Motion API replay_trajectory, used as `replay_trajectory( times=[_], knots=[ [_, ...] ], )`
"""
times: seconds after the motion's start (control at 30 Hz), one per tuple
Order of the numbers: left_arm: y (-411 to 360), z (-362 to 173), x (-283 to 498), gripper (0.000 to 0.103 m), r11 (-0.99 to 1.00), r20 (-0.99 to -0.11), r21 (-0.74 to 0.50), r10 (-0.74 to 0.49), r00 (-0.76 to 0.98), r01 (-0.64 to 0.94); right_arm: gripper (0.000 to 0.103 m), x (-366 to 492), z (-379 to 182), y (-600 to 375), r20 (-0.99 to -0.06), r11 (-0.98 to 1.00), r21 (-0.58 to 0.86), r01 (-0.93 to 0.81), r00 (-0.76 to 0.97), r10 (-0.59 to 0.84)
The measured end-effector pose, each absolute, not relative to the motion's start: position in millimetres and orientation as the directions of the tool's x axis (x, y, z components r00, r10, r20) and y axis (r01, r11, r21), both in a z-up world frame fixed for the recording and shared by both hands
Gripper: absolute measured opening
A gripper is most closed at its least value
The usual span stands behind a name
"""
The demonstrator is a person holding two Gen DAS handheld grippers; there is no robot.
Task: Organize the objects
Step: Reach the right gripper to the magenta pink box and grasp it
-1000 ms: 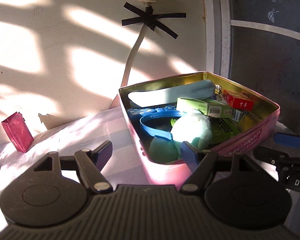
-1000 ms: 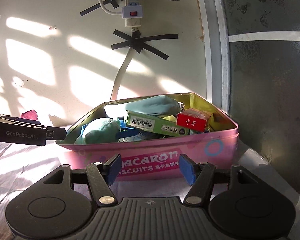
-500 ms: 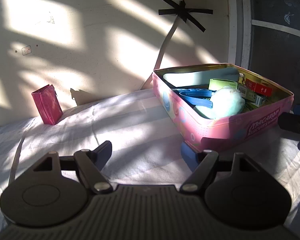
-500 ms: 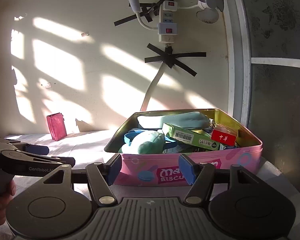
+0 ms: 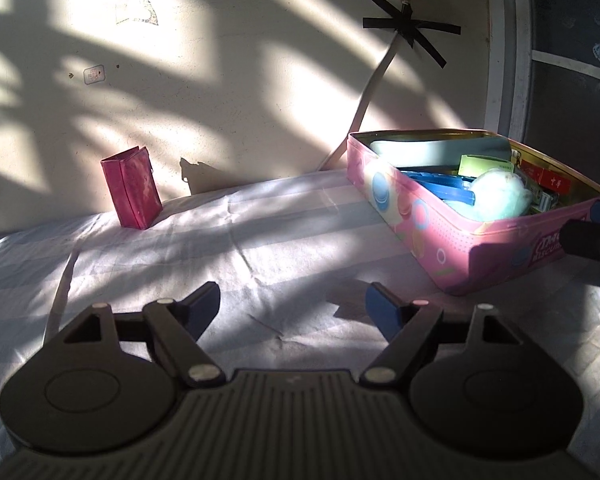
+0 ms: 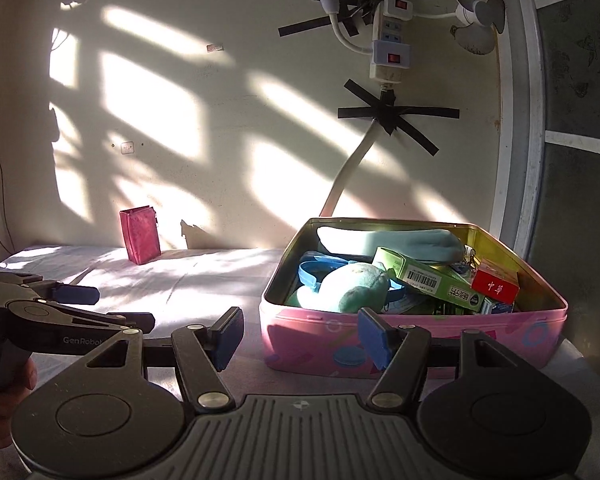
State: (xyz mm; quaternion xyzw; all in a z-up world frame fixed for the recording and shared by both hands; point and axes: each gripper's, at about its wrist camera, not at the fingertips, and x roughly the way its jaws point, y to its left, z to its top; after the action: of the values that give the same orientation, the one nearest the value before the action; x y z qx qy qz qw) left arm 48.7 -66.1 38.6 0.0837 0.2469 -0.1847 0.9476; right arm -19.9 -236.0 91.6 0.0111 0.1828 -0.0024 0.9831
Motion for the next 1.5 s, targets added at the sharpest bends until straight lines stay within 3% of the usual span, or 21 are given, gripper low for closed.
replay_trajectory(
  times=[0.33,0.63,0.77,1.0,1.23,1.43,1.5],
  knots=[
    [20.7,29.3,84.1,0.082,0.979,-0.498,0.059,-0.141,0.856,0.196,0.058,29.1,102.8,-173.4,-0.388,0.99,-0.046,-0.133,0.915,0.106],
    [113.1,32.7,115.1,0.082,0.986,-0.509,-0.147,-0.011,0.861,-0.075,0.058,103.3,118.5,-96.3,-0.423,0.965,-0.033,-0.262,0.878,0.224],
    [128.9,38.5,113.2,0.082,0.976,-0.484,-0.174,0.034,0.874,-0.134,0.058,142.8,126.4,-67.8,-0.438,0.954,-0.021,-0.298,0.861,0.259],
    [145.1,34.5,120.1,0.082,0.954,-0.519,-0.247,0.019,0.855,-0.171,0.058,219.7,137.1,-23.8,-0.51,0.941,-0.05,-0.335,0.819,0.264],
    [144.6,31.4,122.7,0.082,0.949,-0.538,-0.275,-0.021,0.843,-0.152,0.057,276.6,119.1,15.2,-0.549,0.909,-0.219,-0.355,0.815,0.186],
    [140.6,29.9,126.5,0.082,0.95,-0.549,-0.284,-0.053,0.834,-0.127,0.05,301.6,107.3,47.2,-0.538,0.831,-0.34,-0.44,0.816,0.212],
    [140.0,28.7,127.9,0.082,0.95,-0.554,-0.286,-0.057,0.831,-0.126,0.041,308.1,103.0,58.8,-0.547,0.797,-0.392,-0.459,0.813,0.199]
  ],
)
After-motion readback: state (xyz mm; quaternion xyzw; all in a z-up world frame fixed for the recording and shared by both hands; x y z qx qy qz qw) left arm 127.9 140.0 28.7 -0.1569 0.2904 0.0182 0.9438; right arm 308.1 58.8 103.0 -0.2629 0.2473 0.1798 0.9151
